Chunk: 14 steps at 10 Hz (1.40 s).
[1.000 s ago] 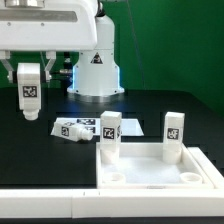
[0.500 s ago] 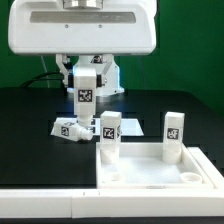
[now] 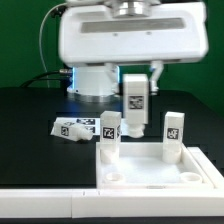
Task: Assemble square table
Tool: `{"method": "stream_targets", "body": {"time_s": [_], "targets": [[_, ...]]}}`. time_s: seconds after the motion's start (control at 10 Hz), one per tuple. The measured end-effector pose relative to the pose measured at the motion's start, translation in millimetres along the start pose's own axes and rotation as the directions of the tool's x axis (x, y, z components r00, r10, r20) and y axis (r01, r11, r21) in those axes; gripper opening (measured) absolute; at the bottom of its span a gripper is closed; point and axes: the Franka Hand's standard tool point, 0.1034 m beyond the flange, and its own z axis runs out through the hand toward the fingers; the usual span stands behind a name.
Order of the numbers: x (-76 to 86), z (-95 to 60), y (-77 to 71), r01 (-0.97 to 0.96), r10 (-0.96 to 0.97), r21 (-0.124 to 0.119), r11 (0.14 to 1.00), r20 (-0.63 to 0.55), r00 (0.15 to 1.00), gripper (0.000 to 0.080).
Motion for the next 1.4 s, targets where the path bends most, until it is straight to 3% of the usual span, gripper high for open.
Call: {"method": "stream_targets", "body": {"time_s": [0.2, 0.4, 0.7, 0.8, 0.9, 1.1, 1.4], "targets": [[1.0, -0.5, 6.7, 0.006, -0.006, -0.005, 1.0, 0.0, 1.0, 0.0284], [0.7, 1.5, 3.1, 0.009, -0.009, -0.006, 1.0, -0.011, 1.0, 0.0284], [-13.7, 31.4, -42.5, 0.084, -0.085, -0.01, 0.996, -0.061, 0.995, 0.0284], [-11.7, 30.0, -30.9, 0.111, -0.113, -0.032, 0.993, -0.062, 0.992, 0.0284], [-10.4, 29.9, -24.2, 0.1, -0.102, -0.039, 0.994, -0.063, 0.993, 0.0284], [-12.0, 30.7, -27.6, 0.104, -0.106, -0.036, 0.994, -0.061, 0.992, 0.0284], [-5.6, 38.5, -52.9, 0.115, -0.117, -0.022, 0.993, -0.077, 0.99, 0.0284]]}}
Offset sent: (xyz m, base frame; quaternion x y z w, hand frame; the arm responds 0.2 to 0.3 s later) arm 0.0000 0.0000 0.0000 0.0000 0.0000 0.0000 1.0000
